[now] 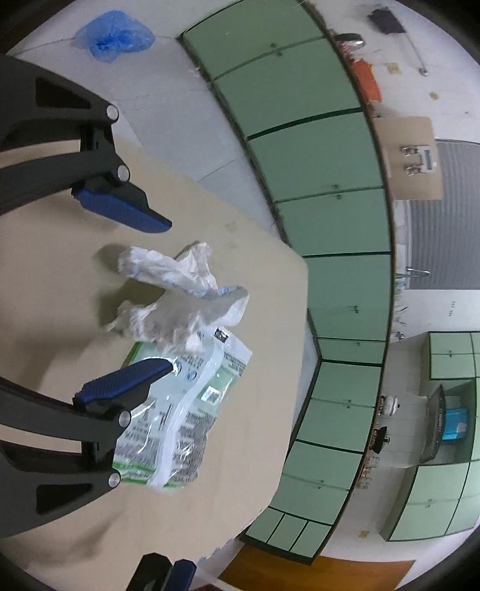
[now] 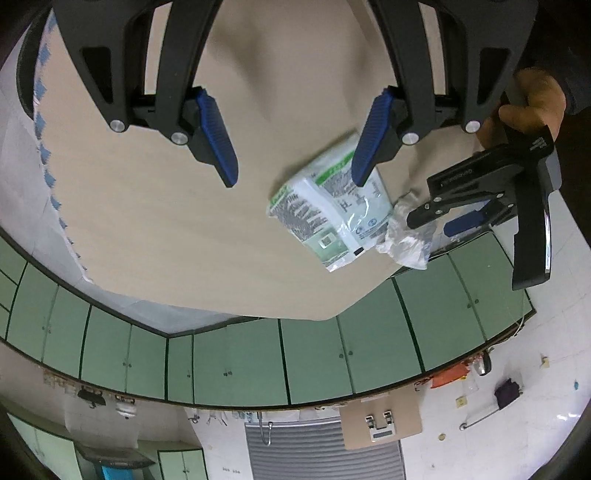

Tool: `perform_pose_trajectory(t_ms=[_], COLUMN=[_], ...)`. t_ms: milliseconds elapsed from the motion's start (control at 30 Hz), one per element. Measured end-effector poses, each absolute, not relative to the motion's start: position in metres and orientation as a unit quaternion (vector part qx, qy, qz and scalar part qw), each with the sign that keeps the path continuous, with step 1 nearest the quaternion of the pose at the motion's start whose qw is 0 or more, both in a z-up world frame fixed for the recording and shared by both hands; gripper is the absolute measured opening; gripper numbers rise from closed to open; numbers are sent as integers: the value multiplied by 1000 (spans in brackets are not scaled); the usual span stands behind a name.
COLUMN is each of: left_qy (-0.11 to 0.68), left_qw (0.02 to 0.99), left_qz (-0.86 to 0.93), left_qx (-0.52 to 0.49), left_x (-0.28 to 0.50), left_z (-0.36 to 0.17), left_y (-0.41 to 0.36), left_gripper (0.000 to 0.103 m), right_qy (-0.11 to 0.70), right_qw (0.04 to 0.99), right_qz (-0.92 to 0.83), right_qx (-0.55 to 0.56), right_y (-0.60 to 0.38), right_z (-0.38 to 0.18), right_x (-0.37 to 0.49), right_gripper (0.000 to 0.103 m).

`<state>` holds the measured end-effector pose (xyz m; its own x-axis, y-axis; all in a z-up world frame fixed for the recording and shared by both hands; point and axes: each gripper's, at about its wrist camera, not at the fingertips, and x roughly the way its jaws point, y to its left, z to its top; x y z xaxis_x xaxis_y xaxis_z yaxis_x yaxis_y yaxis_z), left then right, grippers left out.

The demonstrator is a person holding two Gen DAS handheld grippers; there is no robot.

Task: Collect trash
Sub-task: 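Return the left gripper to the table and grasp the white plastic bag, then grasp the clear printed plastic packet with the right gripper while the left holds the bag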

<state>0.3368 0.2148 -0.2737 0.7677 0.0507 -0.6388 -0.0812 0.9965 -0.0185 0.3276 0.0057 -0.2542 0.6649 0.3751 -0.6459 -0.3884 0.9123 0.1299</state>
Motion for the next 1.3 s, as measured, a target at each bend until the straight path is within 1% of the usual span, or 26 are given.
perform_pose_trajectory(t_ms=[67,100,133,167,233,367,467,833,867,900,967,1000,1033,1100,1300], left_qy=[354,364,372,376,372,318,295,296,296,296,297,297,297,298,297], left_qw=[934,930,927,925,927,947,954,953,953,953,953,953,953,953,953], left_qz=[28,25,19,11,5,10,12,5,4,5,5,4,5,4,6], left_qx=[-37,-41,-43,-47,-46,-49,-54,-63,-62,-60,-61,-61,-60,-60,-59], left_x=[345,350,353,355,355,340,334,339,337,335,337,336,336,336,335], left_z=[-277,-280,-282,-283,-282,-266,-262,-259,-259,-259,-260,-259,-259,-259,-255], left_y=[222,226,228,229,229,233,236,237,238,239,239,239,239,239,239], left_gripper=[46,39,26,18,13,10,10,10,10,10,10,10,10,10,10], right_qy=[357,360,361,364,368,377,382,414,420,428,433,429,425,416,405], right_qw=[911,911,911,910,910,909,909,900,898,893,890,892,893,897,900], right_qz=[205,203,200,197,191,177,168,135,133,137,139,139,145,151,157], right_qx=[-7,-7,-8,-7,-2,6,5,11,10,10,2,-2,-5,-7,-3], right_y=[11,15,17,20,24,28,32,40,41,43,47,47,48,48,44], right_z=[-260,-263,-265,-267,-271,-278,-283,-302,-305,-308,-311,-309,-306,-301,-291], right_x=[336,341,344,348,356,370,377,394,397,399,401,399,398,393,384], right_gripper=[62,62,62,62,62,62,62,62,59,54,26,17,11,8,7])
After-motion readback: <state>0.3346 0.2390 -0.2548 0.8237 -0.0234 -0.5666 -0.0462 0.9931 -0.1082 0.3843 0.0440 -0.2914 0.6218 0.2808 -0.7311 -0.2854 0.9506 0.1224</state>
